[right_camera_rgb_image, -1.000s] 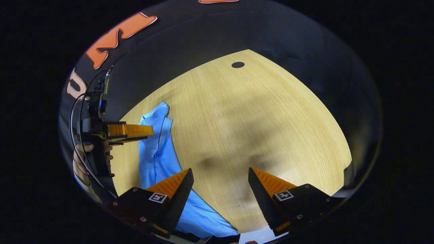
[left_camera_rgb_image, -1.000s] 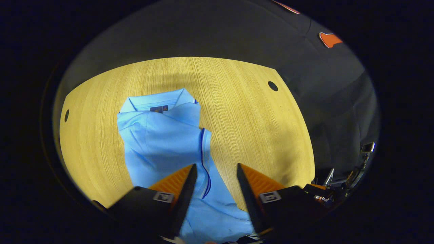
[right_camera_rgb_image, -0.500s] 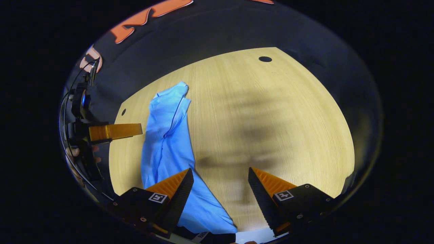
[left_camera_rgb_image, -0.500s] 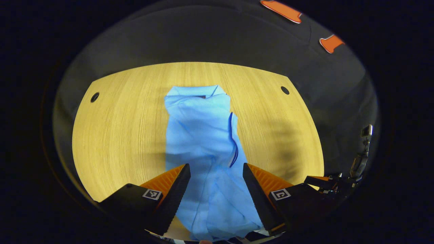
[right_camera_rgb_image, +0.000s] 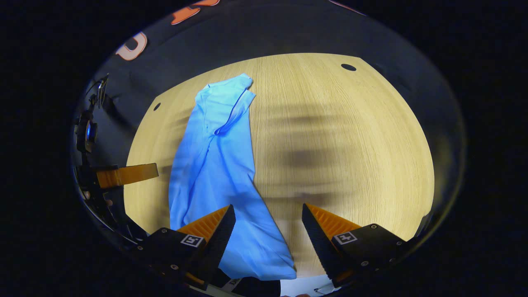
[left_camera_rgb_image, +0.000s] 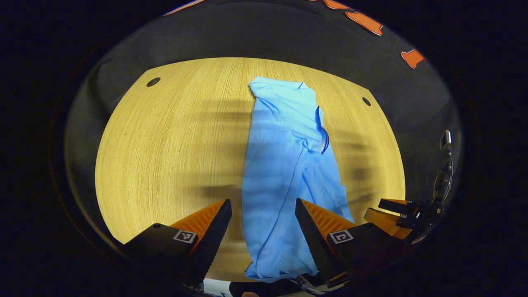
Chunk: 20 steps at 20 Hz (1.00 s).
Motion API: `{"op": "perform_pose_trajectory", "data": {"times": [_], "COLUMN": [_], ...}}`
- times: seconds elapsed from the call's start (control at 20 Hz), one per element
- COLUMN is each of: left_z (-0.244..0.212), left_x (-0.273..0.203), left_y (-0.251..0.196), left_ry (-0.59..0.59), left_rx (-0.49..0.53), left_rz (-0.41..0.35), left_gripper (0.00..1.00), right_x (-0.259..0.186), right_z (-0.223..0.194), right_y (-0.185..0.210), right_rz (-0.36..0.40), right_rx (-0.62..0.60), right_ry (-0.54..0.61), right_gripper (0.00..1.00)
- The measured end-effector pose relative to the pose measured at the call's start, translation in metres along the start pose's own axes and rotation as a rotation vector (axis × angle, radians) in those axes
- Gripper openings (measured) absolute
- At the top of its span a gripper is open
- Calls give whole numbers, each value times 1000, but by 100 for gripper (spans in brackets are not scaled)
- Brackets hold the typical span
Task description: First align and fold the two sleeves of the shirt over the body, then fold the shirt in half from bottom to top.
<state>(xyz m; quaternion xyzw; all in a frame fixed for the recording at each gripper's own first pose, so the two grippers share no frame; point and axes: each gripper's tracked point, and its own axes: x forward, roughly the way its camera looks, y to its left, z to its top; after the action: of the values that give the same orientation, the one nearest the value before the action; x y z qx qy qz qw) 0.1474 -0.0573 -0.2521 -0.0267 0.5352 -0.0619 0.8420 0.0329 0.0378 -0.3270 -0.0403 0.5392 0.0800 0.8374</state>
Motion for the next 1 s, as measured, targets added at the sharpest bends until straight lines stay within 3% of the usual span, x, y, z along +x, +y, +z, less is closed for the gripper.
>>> {"op": "perform_pose_trajectory", "data": {"times": [0.35, 1.0], "left_z": [-67, -112], "left_x": [-2, -7], "left_y": [22, 41], "left_ry": [64, 201], "left_rx": [3, 82], "left_rz": [7, 82], "left_gripper": [100, 100], "right_x": [-8, -4], "right_z": [-64, -163], "right_y": [5, -19], "right_rz": [-79, -150], "right_rx": [-68, -39], "right_ry": [58, 197], "right_gripper": [99, 99]}}
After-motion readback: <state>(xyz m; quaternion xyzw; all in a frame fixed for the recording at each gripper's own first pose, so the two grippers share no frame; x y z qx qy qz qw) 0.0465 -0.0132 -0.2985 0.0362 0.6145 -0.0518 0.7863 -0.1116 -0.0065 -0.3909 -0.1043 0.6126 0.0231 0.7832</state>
